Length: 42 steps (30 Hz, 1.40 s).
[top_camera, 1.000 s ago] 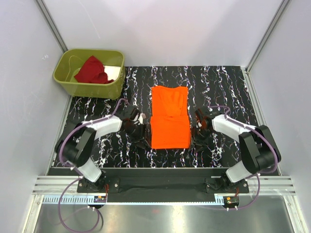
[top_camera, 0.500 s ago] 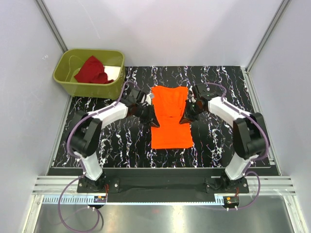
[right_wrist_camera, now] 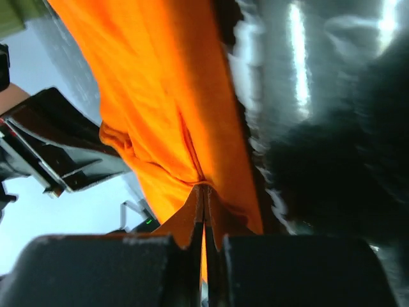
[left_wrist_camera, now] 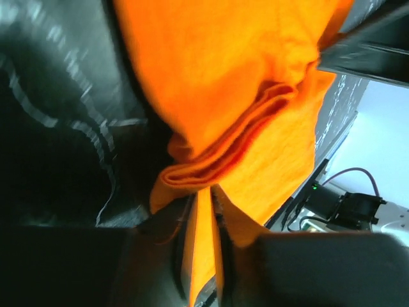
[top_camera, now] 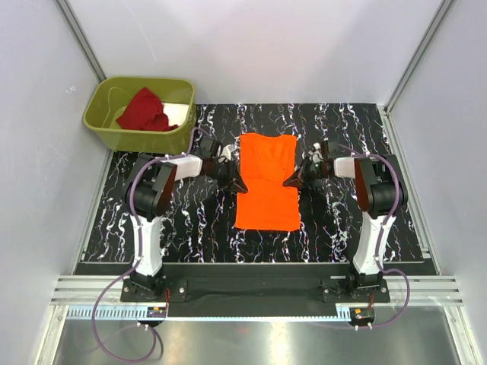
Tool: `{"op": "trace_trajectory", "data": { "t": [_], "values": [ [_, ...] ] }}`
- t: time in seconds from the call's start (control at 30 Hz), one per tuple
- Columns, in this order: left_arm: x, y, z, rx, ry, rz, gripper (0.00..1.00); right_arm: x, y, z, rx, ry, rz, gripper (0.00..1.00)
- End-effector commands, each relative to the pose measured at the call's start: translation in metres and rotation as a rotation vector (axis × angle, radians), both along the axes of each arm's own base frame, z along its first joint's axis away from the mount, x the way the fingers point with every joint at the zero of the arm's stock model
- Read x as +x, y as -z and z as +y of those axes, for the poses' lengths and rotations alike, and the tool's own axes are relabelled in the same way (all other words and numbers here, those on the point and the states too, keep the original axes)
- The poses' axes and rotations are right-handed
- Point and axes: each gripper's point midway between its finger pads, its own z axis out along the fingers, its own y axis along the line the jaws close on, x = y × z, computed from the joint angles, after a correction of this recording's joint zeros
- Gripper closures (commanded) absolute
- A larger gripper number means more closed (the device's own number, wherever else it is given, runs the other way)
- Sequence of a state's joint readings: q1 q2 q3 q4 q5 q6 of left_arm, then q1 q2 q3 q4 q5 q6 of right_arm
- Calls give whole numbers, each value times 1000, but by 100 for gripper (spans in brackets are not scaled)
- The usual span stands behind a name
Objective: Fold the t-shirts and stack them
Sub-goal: Fold the tshirt
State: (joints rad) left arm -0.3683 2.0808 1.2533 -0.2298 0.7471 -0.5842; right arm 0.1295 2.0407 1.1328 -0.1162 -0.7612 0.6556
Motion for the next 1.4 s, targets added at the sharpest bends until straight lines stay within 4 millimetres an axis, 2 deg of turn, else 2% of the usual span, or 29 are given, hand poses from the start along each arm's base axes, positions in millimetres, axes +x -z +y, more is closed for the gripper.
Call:
{"op": "trace_trajectory", "data": {
  "t": [0.0,0.03,0.07,0.1,0.13,0.17,0.2,0.23,0.27,0.3,0.33,0.4,0.43,0.47,0.5,0.53,0.6,0.63,0.73,0.87,0.93,0.97,1.03,1.13,1.2,1.23,1.27,1.3,1.37],
  "values": [
    [13,-13,-1,25,56,-111,74,4,-3,-12,45,4,-20,100],
    [10,-19,1,32,60,-117,70,5,-7,-14,28,-1,-35,100],
    [10,-38,3,39,58,-168,63,8,-9,-19,-20,4,-56,100],
    [7,-47,4,46,68,-195,61,0,-18,-24,-62,-19,-55,100],
    [-3,-54,3,50,83,-196,60,4,-29,-27,-89,-21,-72,100],
    [-8,-74,3,35,87,-242,59,5,-40,-33,-138,-20,-101,100],
    [-15,-82,2,27,84,-244,59,-6,-45,-35,-149,-21,-58,100],
    [-29,-79,0,20,95,-232,60,-11,-52,-34,-141,-21,-56,98],
    [-38,-89,-2,-2,98,-246,62,-17,-65,-29,-110,-26,-60,95],
    [-56,-79,-6,-13,107,-204,67,-33,-63,-20,-100,-56,-22,89],
    [-64,-75,-6,-18,105,-192,70,-41,-63,-19,-89,-66,-3,88],
    [-83,-66,-12,-46,112,-137,78,-69,-64,7,-62,-157,16,87],
    [-94,-53,-9,-48,111,-113,80,-87,-56,14,-56,-188,44,87],
    [-100,-46,-9,-51,105,-84,82,-105,-57,34,-37,-241,55,88],
    [-111,-33,-5,-42,105,-52,83,-111,-55,42,-19,-260,44,90],
    [-111,-30,-5,-52,104,-61,85,-130,-47,47,5,-280,88,97],
    [-115,-17,-1,-30,111,-51,85,-135,-42,52,38,-254,88,100],
    [-117,-11,2,-10,110,-35,87,-148,-30,48,40,-246,124,100],
    [-119,6,6,19,102,-14,87,-166,-11,41,39,-233,161,100],
    [-128,37,18,54,61,98,92,-168,17,12,14,-118,212,100],
    [-134,45,23,67,49,112,93,-166,34,-11,-70,-35,251,100],
    [-135,46,25,72,53,110,93,-173,39,-18,-109,-33,283,100],
    [-142,48,30,92,57,114,93,-172,41,-26,-152,-22,279,100],
    [-147,34,37,110,70,81,93,-170,31,-39,-252,6,256,100],
    [-155,27,42,125,83,81,90,-169,13,-46,-293,23,245,94],
    [-154,16,42,115,83,52,87,-169,9,-49,-315,32,240,83],
    [-155,10,43,117,82,42,82,-172,-2,-52,-327,47,240,78],
    [-159,5,45,122,82,48,67,-172,-7,-54,-337,60,233,73],
    [-157,-14,44,99,71,4,52,-173,-18,-57,-349,89,207,54]
  ]
}}
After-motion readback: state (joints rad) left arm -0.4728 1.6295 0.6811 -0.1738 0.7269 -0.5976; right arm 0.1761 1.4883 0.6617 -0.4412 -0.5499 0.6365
